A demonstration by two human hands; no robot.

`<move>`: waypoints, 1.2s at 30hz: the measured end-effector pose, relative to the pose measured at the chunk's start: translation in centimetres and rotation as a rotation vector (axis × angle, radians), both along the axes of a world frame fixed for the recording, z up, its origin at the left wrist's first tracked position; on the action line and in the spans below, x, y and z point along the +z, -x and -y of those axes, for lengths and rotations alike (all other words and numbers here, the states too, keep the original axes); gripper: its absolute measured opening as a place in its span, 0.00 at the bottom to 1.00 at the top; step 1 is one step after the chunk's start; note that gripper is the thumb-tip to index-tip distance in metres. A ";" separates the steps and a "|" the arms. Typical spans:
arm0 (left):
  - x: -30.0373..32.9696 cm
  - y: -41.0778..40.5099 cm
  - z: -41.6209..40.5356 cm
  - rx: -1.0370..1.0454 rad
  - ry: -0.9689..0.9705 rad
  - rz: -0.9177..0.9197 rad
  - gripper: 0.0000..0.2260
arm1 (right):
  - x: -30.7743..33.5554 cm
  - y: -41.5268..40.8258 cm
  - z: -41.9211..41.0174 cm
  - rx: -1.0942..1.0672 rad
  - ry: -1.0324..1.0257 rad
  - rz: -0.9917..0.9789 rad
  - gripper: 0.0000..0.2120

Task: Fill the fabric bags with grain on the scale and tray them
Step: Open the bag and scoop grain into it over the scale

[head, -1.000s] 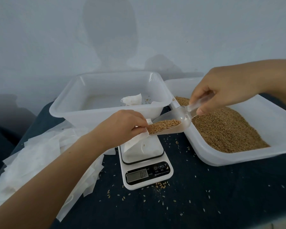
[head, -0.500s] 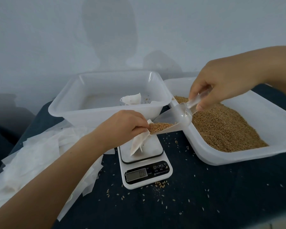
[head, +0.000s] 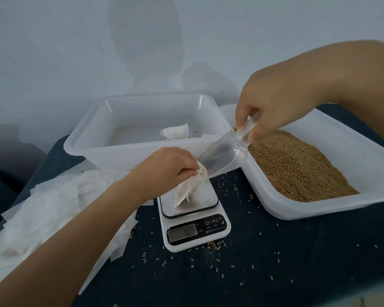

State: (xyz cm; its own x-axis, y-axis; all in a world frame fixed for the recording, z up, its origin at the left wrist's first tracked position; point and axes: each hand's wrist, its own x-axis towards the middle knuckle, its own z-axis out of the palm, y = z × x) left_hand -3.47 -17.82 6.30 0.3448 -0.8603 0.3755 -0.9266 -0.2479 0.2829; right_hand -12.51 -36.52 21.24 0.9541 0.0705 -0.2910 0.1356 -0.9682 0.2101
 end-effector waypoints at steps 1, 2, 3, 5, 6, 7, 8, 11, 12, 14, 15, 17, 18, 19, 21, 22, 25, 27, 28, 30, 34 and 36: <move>0.0 0.0 -0.1 0.007 0.006 -0.001 0.06 | -0.2 0.0 0.0 0.009 0.017 0.013 0.11; -0.1 -0.1 -0.1 0.017 0.011 -0.001 0.06 | -0.3 0.0 0.1 0.010 0.019 0.020 0.11; -0.1 -0.2 -0.3 0.029 0.017 -0.001 0.06 | -0.3 0.2 0.2 0.008 0.003 0.021 0.10; -0.1 -0.4 -0.5 0.055 0.034 0.007 0.06 | -0.6 0.6 1.0 -0.036 -0.088 0.023 0.05; -0.1 -0.6 -0.6 0.065 0.042 0.013 0.06 | -0.8 0.8 1.7 -0.071 -0.148 0.024 0.09; -0.1 -0.7 -0.8 0.072 0.045 0.016 0.06 | -1.1 1.1 2.5 -0.109 -0.214 0.031 0.13; 0.0 -0.9 -1.0 0.076 0.044 0.013 0.05 | -1.5 1.5 3.4 -0.140 -0.284 0.046 0.16; 0.3 -1.1 -1.4 0.086 0.032 0.003 0.05 | -3.7 2.7 5.6 -0.223 -0.517 0.116 0.17; 0.4 -1.1 -1.5 0.090 0.024 0.007 0.05 | -4.6 3.0 6.3 -0.258 -0.595 0.152 0.17; 0.8 -1.4 -1.7 0.098 0.009 0.020 0.05 | -6.3 3.4 7.7 -0.329 -0.714 0.238 0.13; 1.0 -1.6 -1.8 0.095 0.000 0.029 0.05 | -7.0 3.5 8.3 -0.362 -0.758 0.286 0.10; 1.4 -1.9 -1.8 0.073 -0.041 0.042 0.05 | -8.1 3.6 9.1 -0.408 -0.825 0.362 0.07; 1.5 -2.0 -1.6 0.059 -0.067 0.044 0.05 | -8.5 3.6 9.4 -0.424 -0.848 0.383 0.07; 1.5 -2.1 -1.4 0.047 -0.093 0.046 0.05 | -8.9 3.6 9.6 -0.436 -0.864 0.395 0.07; 1.3 -1.9 -0.8 0.029 -0.137 0.055 0.06 | -9.3 3.5 9.7 -0.451 -0.885 0.399 0.07; 1.0 -1.7 -0.5 0.023 -0.148 0.059 0.06 | -9.5 3.5 9.8 -0.457 -0.891 0.399 0.08; 0.3 -1.3 -0.1 0.020 -0.140 0.028 0.06 | -10.1 3.5 9.8 -0.479 -0.939 0.420 0.08; -0.1 -1.0 0.0 0.031 -0.128 0.004 0.10 | -10.8 3.5 9.8 -0.508 -0.985 0.466 0.07; -0.3 -0.8 -0.1 0.046 -0.119 -0.006 0.13 | -11.2 3.4 9.7 -0.532 -1.019 0.498 0.06; -0.7 -0.5 -0.3 0.093 -0.094 -0.022 0.17 | -12.0 3.3 9.5 -0.609 -1.136 0.578 0.06; -1.4 -0.3 -0.8 0.124 -0.091 -0.027 0.18 | -13.3 2.9 9.3 -0.805 -1.284 0.697 0.08; -1.5 -0.2 -1.0 0.126 -0.091 -0.033 0.17 | -13.9 2.8 9.1 -0.849 -1.270 0.686 0.09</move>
State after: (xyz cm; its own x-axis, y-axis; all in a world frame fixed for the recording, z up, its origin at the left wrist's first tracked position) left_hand -3.23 -16.86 4.76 0.4634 -0.8393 0.2843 -0.8769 -0.3880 0.2837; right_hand -15.31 -45.63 7.33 0.7598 -0.6501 0.0007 -0.2592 -0.3039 -0.9168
